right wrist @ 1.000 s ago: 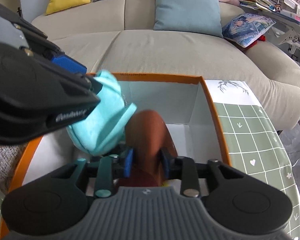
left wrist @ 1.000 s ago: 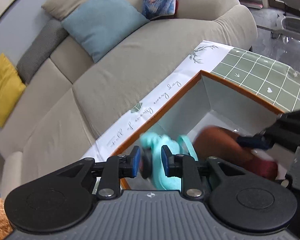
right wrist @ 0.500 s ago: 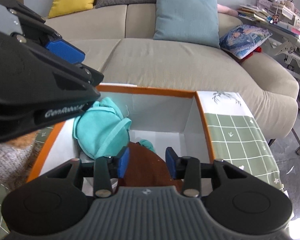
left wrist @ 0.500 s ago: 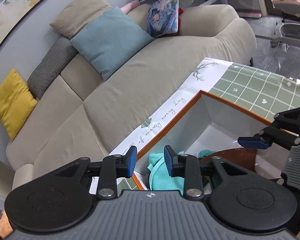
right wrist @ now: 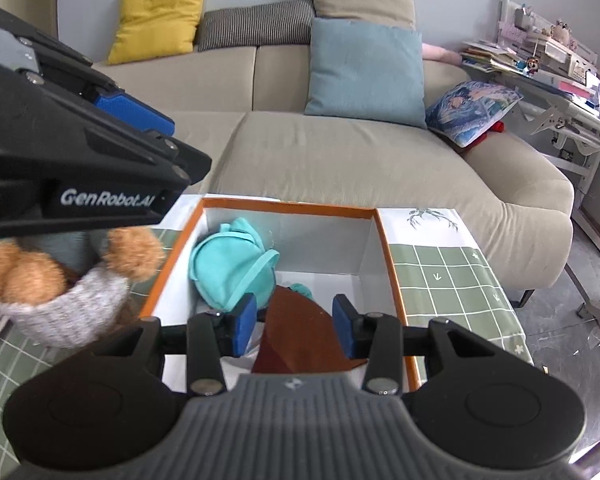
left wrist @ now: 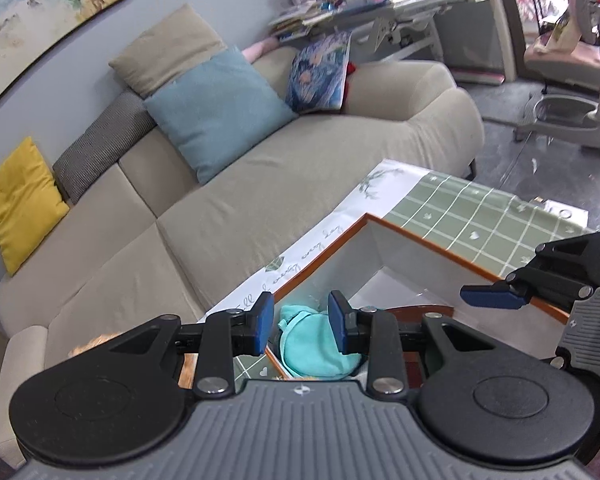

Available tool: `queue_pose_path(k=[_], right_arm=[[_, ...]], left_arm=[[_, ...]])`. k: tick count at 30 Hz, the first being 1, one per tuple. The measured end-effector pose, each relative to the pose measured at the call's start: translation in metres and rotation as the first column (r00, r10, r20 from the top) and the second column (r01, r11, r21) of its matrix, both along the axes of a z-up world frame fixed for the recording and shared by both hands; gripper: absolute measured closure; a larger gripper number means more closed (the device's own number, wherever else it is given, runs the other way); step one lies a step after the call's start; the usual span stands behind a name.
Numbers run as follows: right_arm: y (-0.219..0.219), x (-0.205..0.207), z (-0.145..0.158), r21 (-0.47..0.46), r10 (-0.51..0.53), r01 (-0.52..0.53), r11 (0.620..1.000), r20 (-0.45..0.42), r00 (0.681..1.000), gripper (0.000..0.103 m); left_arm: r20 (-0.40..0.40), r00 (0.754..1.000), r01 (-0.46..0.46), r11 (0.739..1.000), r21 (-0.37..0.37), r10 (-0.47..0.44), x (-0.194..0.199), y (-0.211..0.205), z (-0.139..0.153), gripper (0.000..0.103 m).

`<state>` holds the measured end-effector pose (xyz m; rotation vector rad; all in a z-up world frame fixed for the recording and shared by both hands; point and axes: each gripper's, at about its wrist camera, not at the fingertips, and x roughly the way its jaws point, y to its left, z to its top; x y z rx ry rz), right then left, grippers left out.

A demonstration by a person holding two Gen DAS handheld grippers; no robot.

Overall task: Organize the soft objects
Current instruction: 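Open both grippers to drop the teal bag and brown felt into the box, then move both grippers back over the remaining soft items on the mat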

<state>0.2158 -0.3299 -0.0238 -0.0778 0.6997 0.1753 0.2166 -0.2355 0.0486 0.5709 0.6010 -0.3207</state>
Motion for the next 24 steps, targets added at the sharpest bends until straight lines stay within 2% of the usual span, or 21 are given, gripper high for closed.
queue_pose_path(k=[7,14,20,24], right_arm=[[0.01,-0.039,0.013,0.048,-0.032,0.031,0.998,0.015,0.999,0.059],[0.029,-0.084,0.019,0.091,-0.061,0.057,0.994,0.038,0.997,0.059],[0.045,-0.121,0.017,0.114,-0.114,0.109,0.987,0.041,0.993,0.059],[0.064,-0.139,0.015,0.094,-0.11,0.103,0.99,0.063,0.992,0.059]], left_arm=[[0.007,0.999,0.049,0.991,-0.122,-0.049,-0.044,0.026,0.011,0.066],[0.018,0.995,0.097,0.978,-0.184,-0.095,-0.093,0.064,0.003,0.066],[0.016,0.998,0.06,0.964,-0.259,-0.058,-0.129,0.11,-0.008,0.066],[-0.003,1.0,-0.011,0.938,-0.346,0.011,-0.138,0.146,-0.017,0.066]])
